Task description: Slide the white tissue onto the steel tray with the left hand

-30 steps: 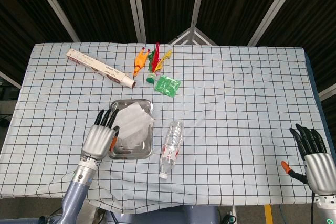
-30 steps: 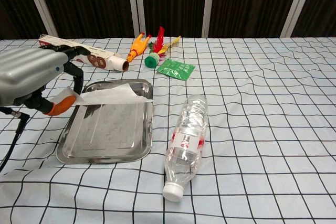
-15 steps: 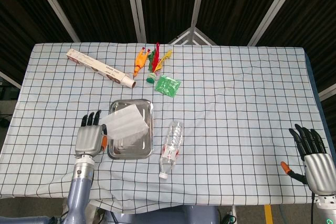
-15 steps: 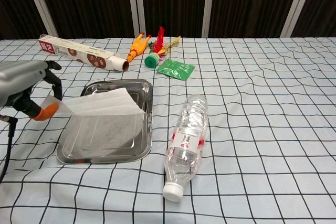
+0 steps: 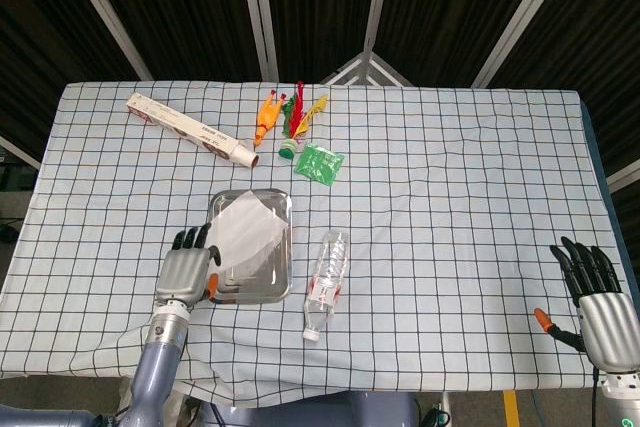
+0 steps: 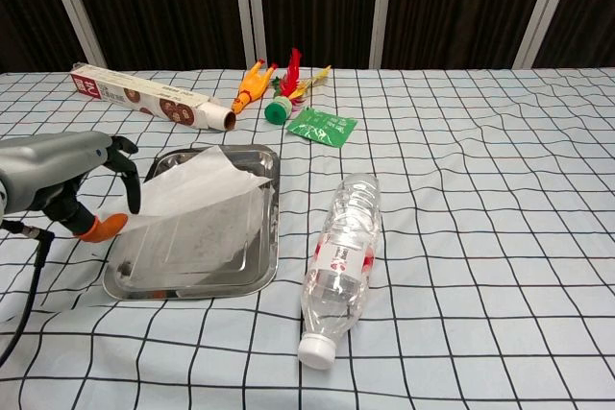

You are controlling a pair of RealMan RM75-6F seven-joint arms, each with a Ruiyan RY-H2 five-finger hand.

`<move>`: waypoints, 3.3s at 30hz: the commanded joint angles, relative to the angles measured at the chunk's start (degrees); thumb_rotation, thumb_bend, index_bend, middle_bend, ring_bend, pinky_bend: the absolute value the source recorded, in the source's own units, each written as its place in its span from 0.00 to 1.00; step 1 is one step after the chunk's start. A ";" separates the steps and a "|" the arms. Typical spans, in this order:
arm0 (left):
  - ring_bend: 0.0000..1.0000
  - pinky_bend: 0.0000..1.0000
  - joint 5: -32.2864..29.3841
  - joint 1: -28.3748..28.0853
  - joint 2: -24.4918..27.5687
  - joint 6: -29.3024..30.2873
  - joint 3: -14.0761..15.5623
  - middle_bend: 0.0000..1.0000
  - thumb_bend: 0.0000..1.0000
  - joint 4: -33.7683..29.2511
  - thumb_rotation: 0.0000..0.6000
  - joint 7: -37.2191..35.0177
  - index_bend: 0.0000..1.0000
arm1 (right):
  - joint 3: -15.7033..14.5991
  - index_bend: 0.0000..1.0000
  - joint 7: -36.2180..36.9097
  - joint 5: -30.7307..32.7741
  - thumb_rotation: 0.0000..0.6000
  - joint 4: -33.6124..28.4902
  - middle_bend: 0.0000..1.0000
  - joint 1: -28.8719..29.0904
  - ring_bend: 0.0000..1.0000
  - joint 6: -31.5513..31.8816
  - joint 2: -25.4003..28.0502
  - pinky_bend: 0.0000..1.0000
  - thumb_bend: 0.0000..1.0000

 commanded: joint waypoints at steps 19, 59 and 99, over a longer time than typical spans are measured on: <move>0.00 0.00 -3.06 -10.10 25.98 -28.26 7.90 0.00 0.57 -3.35 1.00 -2.87 0.00 | -0.13 0.00 -0.34 -0.05 1.00 -0.19 0.00 -0.03 0.00 -0.20 -0.04 0.00 0.29; 0.00 0.00 -25.42 -27.96 11.92 -18.97 12.58 0.00 0.63 1.52 1.00 -9.67 0.00 | -0.03 0.00 0.33 0.03 1.00 -0.12 0.00 0.00 0.00 -0.23 0.07 0.00 0.29; 0.00 0.05 -41.75 -28.70 2.88 -4.78 0.95 0.00 0.62 4.23 1.00 -13.04 0.00 | -0.25 0.00 1.19 -1.18 1.00 0.49 0.00 -0.01 0.00 0.82 0.00 0.00 0.29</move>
